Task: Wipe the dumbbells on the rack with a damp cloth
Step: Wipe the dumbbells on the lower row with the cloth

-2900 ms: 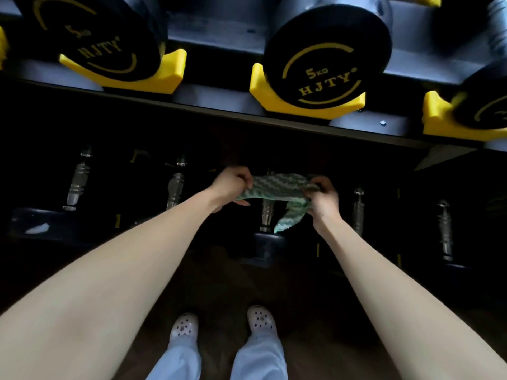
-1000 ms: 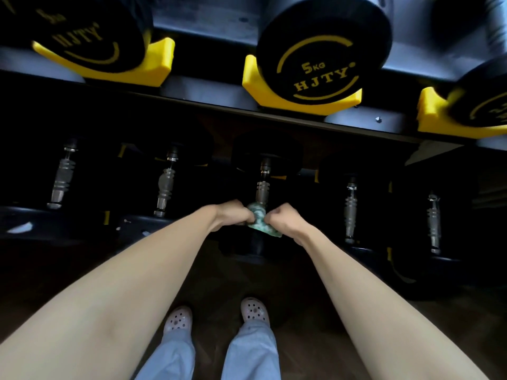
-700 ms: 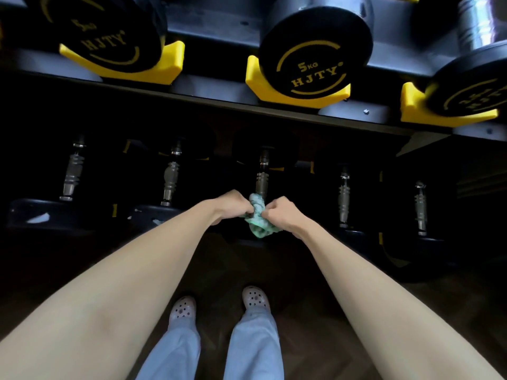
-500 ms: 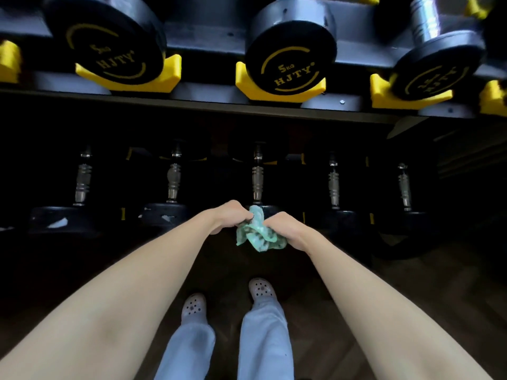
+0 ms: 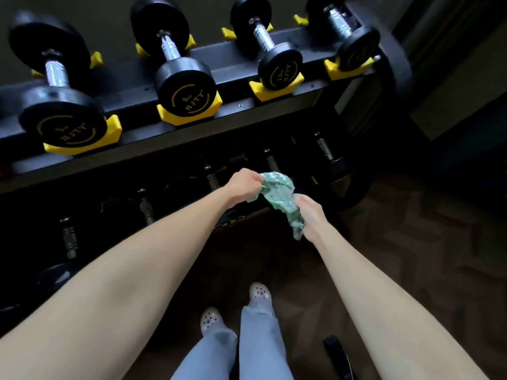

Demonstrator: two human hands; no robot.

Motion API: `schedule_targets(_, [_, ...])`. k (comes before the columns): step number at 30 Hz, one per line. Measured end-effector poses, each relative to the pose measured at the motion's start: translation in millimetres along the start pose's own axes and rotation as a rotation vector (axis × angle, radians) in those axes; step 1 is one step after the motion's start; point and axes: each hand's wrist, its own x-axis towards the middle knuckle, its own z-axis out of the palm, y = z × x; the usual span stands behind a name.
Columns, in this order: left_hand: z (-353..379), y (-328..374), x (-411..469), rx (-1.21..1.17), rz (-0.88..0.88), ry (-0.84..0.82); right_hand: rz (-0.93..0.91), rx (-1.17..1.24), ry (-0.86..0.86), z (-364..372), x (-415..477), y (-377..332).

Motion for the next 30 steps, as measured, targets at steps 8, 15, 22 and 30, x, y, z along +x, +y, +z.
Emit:
schedule_targets(8, [7,-82,66,0.247,-0.014,0.095,0.100,0.295,-0.028,76,78,48])
schedule_targets(15, [13,-150,118,0.217,-0.121,0.247,0.032,0.012,-0.081,124,143,77])
schedule_targets(22, [15,-190,112,-0.102,-0.330,0.477,-0.057,-0.035,-0.065,134,120,99])
schedule_targets(30, [16,-212,108,-0.285,-0.543,0.449,0.052,-0.143,-0.473,178,91,118])
